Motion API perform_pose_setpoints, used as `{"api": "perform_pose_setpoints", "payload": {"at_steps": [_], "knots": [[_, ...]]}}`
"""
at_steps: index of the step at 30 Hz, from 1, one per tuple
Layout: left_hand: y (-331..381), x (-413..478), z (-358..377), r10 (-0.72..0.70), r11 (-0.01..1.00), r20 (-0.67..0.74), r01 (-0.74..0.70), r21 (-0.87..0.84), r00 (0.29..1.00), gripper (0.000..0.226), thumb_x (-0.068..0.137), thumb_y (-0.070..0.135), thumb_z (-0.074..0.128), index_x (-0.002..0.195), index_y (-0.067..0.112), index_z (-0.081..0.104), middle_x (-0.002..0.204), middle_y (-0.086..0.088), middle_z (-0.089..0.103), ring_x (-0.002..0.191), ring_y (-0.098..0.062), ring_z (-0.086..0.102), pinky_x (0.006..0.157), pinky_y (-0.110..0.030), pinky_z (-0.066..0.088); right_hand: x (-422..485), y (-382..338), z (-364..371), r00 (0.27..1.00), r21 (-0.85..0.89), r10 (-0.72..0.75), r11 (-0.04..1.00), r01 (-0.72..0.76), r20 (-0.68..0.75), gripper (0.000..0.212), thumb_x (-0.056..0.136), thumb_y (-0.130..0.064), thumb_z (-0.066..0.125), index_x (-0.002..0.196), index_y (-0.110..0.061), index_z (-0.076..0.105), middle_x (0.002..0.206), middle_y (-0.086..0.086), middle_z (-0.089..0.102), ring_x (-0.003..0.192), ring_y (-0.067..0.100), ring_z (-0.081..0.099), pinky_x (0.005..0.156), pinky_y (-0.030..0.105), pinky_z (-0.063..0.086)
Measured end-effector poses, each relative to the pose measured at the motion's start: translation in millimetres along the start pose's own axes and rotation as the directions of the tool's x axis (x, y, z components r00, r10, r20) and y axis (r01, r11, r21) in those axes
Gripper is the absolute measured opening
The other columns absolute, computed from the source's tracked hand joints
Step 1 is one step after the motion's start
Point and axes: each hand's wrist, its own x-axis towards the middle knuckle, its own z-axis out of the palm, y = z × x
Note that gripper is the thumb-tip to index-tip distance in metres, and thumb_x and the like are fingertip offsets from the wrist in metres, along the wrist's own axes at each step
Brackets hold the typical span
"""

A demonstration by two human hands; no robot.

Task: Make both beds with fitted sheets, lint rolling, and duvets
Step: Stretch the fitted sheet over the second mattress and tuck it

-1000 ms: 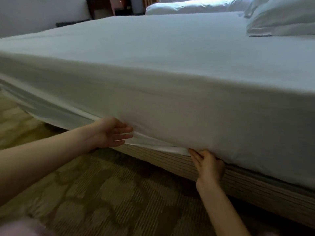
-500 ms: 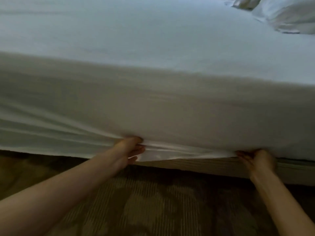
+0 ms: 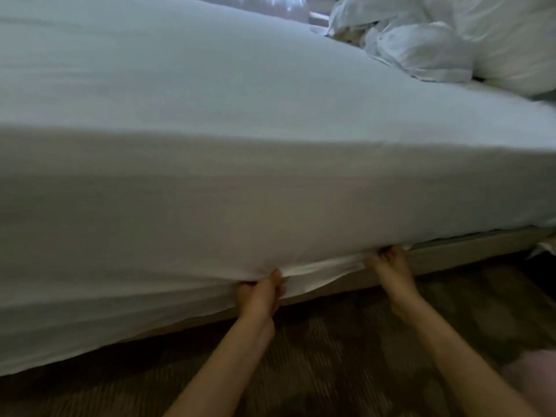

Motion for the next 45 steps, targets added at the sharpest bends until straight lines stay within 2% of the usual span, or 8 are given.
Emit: {"api": "perform_pose_setpoints", "payload": {"at_steps": [4, 11, 14, 19, 23, 31, 35, 45], "knots": [[2.7, 0.4, 2.7, -0.007, 0.997, -0.001, 0.006, -0.076, 1.000, 0.020, 0.087, 0.011, 0.064, 0.105, 0.001, 0.063, 0.077, -0.003, 0.065, 0.037, 0.001, 0.054, 0.030, -0.009, 0.030, -5.7, -11.4, 18.5, 1.000, -0.182, 0.009, 0.983, -0.013, -0.022, 0.069, 0.084, -0.011, 0.065, 0.141, 0.000, 0.028, 0.143, 0.017, 0.042, 0.128, 0.032, 0.043, 0.106, 0.034, 0.035], [-1.7, -4.0, 8.6, 0.104, 0.992, -0.084, -0.109, -0.058, 0.991, 0.007, 0.087, 0.011, 0.065, 0.084, 0.006, 0.062, 0.064, 0.001, 0.066, 0.042, -0.003, 0.057, 0.036, -0.008, 0.039, -7.7, 5.1, 15.6, 0.992, -0.167, -0.127, 0.978, 0.125, 0.000, 0.081, 0.079, -0.014, 0.075, 0.142, 0.000, 0.026, 0.144, 0.013, 0.041, 0.129, 0.025, 0.043, 0.104, 0.023, 0.030], [-0.1, -1.9, 4.8, 0.068, 0.998, -0.035, -0.068, 0.017, 0.997, 0.015, 0.088, 0.017, 0.065, 0.099, 0.007, 0.062, 0.078, 0.000, 0.065, 0.039, 0.003, 0.055, 0.036, -0.010, 0.039, -7.7, 8.0, 23.4, 0.984, -0.143, -0.172, 0.974, 0.175, 0.036, 0.083, 0.078, -0.022, 0.075, 0.141, 0.001, 0.027, 0.144, 0.014, 0.040, 0.130, 0.026, 0.042, 0.111, 0.033, 0.031], [-1.9, -9.1, -1.0, -0.021, 0.979, 0.033, 0.014, 0.203, 0.999, 0.018, 0.082, 0.003, 0.067, 0.072, 0.016, 0.058, 0.051, 0.006, 0.057, 0.050, -0.005, 0.049, 0.049, -0.017, 0.039, -20.1, 22.9, 9.1, 0.936, -0.324, -0.334, 0.878, 0.353, 0.113, 0.070, 0.082, -0.015, 0.070, 0.139, -0.002, 0.032, 0.140, 0.016, 0.045, 0.125, 0.032, 0.046, 0.100, 0.033, 0.036], [-3.8, -21.3, -3.4, -0.190, 0.976, -0.025, 0.191, 0.104, 0.982, 0.019, 0.095, 0.022, 0.050, 0.077, 0.019, 0.056, 0.075, 0.007, 0.059, 0.067, -0.006, 0.051, 0.061, -0.024, 0.033, -20.5, 23.8, -7.4, 0.909, -0.342, -0.370, 0.843, 0.416, 0.194, 0.060, 0.084, -0.012, 0.068, 0.136, -0.005, 0.041, 0.137, 0.014, 0.049, 0.125, 0.029, 0.046, 0.098, 0.030, 0.035], [-0.1, -13.4, 1.2, -0.012, 0.998, -0.192, 0.000, -0.064, 0.981, 0.027, 0.096, 0.014, 0.047, 0.070, 0.016, 0.046, 0.032, 0.008, 0.049, 0.026, 0.001, 0.047, 0.031, -0.010, 0.034, -36.4, 10.2, -17.7, 0.856, -0.262, -0.319, 0.857, 0.444, 0.407, 0.057, 0.088, -0.018, 0.065, 0.139, -0.014, 0.042, 0.142, 0.003, 0.045, 0.131, 0.017, 0.040, 0.100, 0.019, 0.029], [-24.5, -8.3, -8.2, -0.009, 0.992, -0.210, 0.036, 0.123, 0.978, 0.020, 0.096, 0.017, 0.047, 0.076, 0.017, 0.046, 0.066, -0.001, 0.053, 0.056, -0.010, 0.049, 0.051, -0.022, 0.032, -43.9, 1.2, -14.7, 0.834, -0.276, -0.366, 0.823, 0.497, 0.413, 0.052, 0.090, -0.019, 0.061, 0.139, -0.014, 0.045, 0.141, 0.002, 0.047, 0.130, 0.017, 0.042, 0.103, 0.020, 0.029], [-14.3, -31.4, -2.9, -0.139, 0.963, -0.029, 0.142, 0.229, 0.990, 0.040, 0.098, 0.027, 0.038, 0.058, 0.019, 0.037, 0.038, 0.006, 0.049, 0.062, -0.013, 0.052, 0.058, -0.024, 0.035, -50.4, -6.8, 13.3, 0.604, -0.311, -0.488, 0.553, 0.773, 0.630, 0.049, 0.091, -0.023, 0.057, 0.138, -0.015, 0.047, 0.140, 0.001, 0.048, 0.130, 0.018, 0.041, 0.106, 0.021, 0.027]]}}
